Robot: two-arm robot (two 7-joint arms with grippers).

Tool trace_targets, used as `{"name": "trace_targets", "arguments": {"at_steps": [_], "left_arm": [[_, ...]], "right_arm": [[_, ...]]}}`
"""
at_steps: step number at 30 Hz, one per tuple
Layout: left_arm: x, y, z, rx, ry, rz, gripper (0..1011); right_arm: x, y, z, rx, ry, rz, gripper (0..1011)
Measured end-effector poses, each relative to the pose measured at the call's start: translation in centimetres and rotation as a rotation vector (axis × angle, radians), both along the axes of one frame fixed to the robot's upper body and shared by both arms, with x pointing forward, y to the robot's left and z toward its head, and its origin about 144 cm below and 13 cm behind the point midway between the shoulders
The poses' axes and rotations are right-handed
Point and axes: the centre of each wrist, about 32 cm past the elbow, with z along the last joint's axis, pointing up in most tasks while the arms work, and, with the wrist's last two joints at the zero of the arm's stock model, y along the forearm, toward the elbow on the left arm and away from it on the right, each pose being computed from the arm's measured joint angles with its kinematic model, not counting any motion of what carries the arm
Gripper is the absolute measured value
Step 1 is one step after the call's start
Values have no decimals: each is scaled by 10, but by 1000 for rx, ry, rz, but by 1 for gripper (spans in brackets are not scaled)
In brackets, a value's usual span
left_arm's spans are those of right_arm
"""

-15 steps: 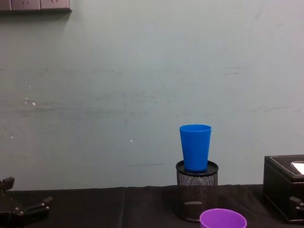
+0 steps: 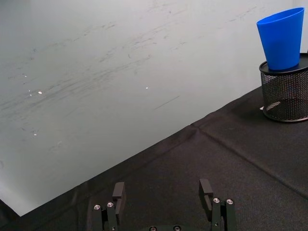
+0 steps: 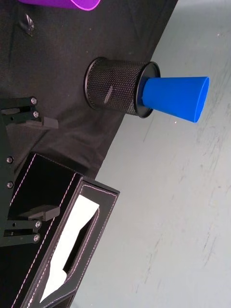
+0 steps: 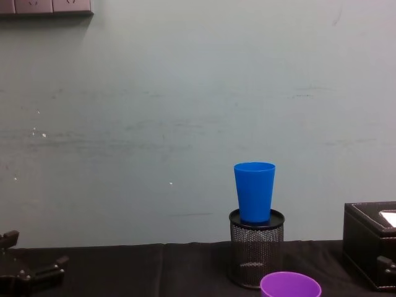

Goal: Pick up one cup with a gripper and tap it against the other cup.

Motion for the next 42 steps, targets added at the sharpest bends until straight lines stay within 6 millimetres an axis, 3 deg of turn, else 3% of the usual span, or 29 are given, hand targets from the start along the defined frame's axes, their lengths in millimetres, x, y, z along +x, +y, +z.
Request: {"name": "trace_targets", "arguments": {"at_steps": [15, 21, 32, 34, 42], "left_arm": [[0, 0, 0, 0, 0, 0, 1000], [0, 0, 0, 0, 0, 0, 1000], [0, 0, 0, 0, 0, 0, 1000], [0, 0, 0, 0, 0, 0, 1000], [0, 0, 0, 0, 0, 0, 1000]], "right_arm": [[0, 0, 0, 0, 0, 0, 1002], [-1, -3, 9, 12, -31, 3, 1002], [-43, 2, 11, 106, -27, 111, 1002], [-60, 4, 6, 136, -3, 157, 1002], [-85, 15, -11, 178, 70, 254, 1002]]}}
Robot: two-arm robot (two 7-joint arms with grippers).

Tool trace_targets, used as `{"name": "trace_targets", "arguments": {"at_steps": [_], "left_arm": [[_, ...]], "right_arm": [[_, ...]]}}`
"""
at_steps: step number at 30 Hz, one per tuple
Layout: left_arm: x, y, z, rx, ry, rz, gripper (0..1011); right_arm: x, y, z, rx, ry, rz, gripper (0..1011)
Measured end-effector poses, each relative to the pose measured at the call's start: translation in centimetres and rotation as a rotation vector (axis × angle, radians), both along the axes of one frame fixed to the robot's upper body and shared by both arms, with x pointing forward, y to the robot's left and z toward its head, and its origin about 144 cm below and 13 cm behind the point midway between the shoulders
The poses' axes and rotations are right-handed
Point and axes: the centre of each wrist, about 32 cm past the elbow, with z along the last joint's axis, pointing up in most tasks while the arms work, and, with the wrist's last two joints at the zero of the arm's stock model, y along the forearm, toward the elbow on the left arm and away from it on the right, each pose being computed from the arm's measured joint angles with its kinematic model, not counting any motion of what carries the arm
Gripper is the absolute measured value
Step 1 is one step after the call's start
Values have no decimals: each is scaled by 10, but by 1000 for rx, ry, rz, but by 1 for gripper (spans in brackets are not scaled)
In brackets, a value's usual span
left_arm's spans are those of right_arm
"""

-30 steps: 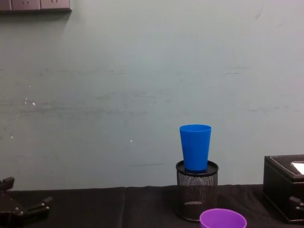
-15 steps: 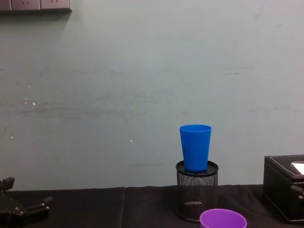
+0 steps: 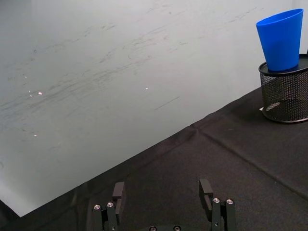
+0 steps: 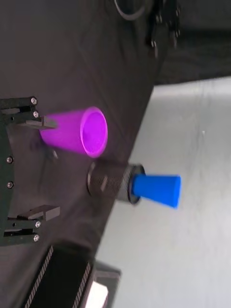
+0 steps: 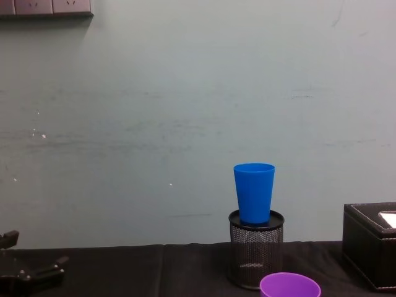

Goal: Pick up one cup with a gripper and tap it against the other cup.

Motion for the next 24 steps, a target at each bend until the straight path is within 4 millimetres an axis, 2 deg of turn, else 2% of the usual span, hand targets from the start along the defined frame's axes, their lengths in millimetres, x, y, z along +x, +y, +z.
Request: {"name": "trace_targets", "arguments": {"at_steps": [4, 9, 24], "left_arm": [[0, 0, 0, 0, 0, 0, 1000], [0, 0, 0, 0, 0, 0, 1000], [0, 0, 0, 0, 0, 0, 1000]], "right_arm": [[-1, 7, -8, 4, 23, 30, 1002], [7, 15, -13, 6, 27, 59, 1002], [57, 34, -18, 17, 31, 129, 1002]]}}
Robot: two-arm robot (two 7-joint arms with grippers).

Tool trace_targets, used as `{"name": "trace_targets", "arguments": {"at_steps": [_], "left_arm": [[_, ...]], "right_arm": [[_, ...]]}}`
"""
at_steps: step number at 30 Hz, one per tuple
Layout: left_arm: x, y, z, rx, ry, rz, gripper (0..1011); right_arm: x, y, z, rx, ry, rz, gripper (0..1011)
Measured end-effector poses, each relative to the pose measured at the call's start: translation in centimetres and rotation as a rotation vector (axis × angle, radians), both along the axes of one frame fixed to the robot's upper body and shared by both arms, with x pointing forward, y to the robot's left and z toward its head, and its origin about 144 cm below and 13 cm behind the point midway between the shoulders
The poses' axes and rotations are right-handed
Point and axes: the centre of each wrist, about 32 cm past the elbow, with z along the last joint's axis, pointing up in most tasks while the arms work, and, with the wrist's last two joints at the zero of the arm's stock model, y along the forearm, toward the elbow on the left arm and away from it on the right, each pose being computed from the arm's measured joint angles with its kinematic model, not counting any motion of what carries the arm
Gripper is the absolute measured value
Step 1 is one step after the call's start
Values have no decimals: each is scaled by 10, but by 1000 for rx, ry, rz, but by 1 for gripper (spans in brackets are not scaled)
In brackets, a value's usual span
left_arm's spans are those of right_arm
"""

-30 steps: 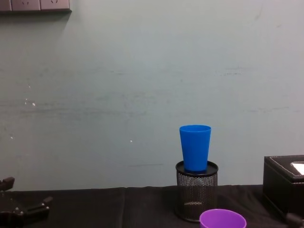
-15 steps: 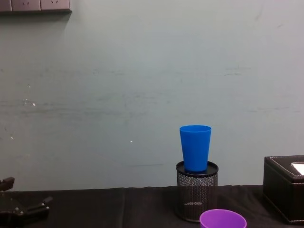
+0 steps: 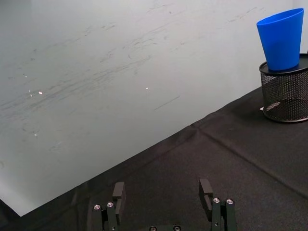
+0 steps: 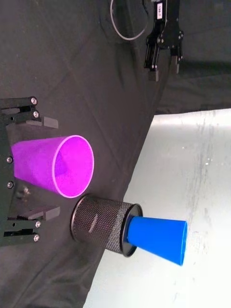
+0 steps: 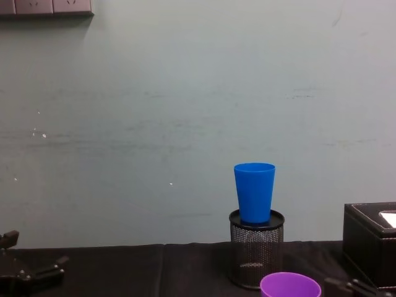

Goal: Pick up one cup with a gripper and tap it against the other cup.

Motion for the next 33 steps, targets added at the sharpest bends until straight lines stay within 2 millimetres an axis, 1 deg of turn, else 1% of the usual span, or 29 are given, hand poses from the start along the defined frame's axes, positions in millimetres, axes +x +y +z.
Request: {"name": "trace_targets", "arguments": {"at_steps": [1, 5, 13, 19, 26, 30, 31, 33], "left_arm": [[0, 0, 0, 0, 0, 0, 1000], [0, 0, 0, 0, 0, 0, 1000], [0, 0, 0, 0, 0, 0, 1000], [0, 0, 0, 0, 0, 0, 1000], [0, 0, 0, 0, 0, 0, 1000], [0, 0, 0, 0, 0, 0, 1000], [0, 0, 0, 0, 0, 0, 1000], [0, 0, 0, 0, 0, 0, 1000]], "right_arm": [[5, 2, 0, 1, -1, 4, 1000], [15, 7, -1, -1, 1, 10, 1002], [32, 16, -8, 16, 10, 22, 1002], [37, 21, -11, 28, -3, 24, 1002], [37, 21, -11, 28, -5, 25, 1002], [37, 21, -11, 28, -5, 25, 964], [37, 21, -11, 28, -5, 25, 927], [37, 21, -11, 28, -5, 25, 891]]}}
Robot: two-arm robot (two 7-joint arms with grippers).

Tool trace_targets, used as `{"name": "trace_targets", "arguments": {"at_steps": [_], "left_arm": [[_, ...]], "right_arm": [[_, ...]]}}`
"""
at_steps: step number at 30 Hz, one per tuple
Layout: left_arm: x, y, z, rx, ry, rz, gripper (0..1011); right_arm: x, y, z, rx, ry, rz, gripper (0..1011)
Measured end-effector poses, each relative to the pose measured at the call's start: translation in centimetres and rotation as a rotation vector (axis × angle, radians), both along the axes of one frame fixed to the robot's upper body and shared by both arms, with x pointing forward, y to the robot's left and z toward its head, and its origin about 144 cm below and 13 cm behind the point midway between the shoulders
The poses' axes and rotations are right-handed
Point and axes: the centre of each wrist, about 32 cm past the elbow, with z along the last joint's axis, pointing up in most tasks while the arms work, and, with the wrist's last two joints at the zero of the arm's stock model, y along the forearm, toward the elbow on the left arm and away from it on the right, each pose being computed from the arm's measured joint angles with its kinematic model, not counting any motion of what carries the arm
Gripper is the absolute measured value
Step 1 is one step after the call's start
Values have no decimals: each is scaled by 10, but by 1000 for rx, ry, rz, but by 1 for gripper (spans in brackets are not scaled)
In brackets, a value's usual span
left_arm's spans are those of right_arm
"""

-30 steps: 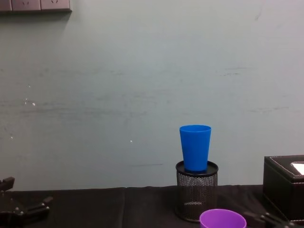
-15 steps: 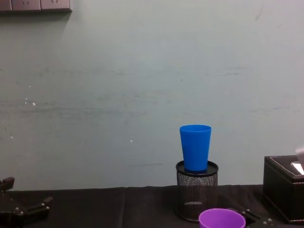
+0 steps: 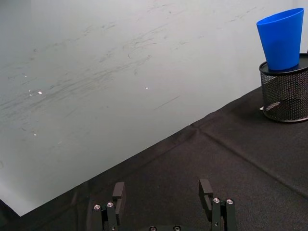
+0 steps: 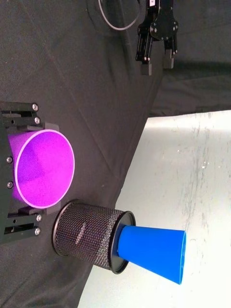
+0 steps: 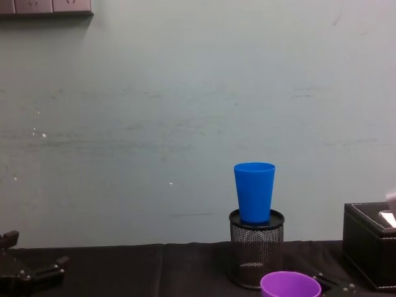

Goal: Pick up one cup with a gripper and tap it against the other cup.

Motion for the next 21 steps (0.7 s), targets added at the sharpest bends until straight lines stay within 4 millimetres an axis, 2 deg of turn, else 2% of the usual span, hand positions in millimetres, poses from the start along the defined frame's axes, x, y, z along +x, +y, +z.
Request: {"name": "trace_targets", "arguments": {"at_steps": [1, 5, 13, 18, 21], "left_arm": [[0, 0, 0, 0, 0, 0, 1000], [0, 0, 0, 0, 0, 0, 1000], [0, 0, 0, 0, 0, 0, 1000], [0, 0, 0, 0, 0, 0, 1000], [0, 0, 0, 0, 0, 0, 1000]], "right_arm": [[0, 0, 0, 0, 0, 0, 841], [0, 0, 0, 0, 1, 0, 786], [-2, -1, 6, -3, -7, 1, 750], [-4, -1, 26, -7, -20, 7, 734], [-3, -2, 45, -1, -18, 17, 734]]}}
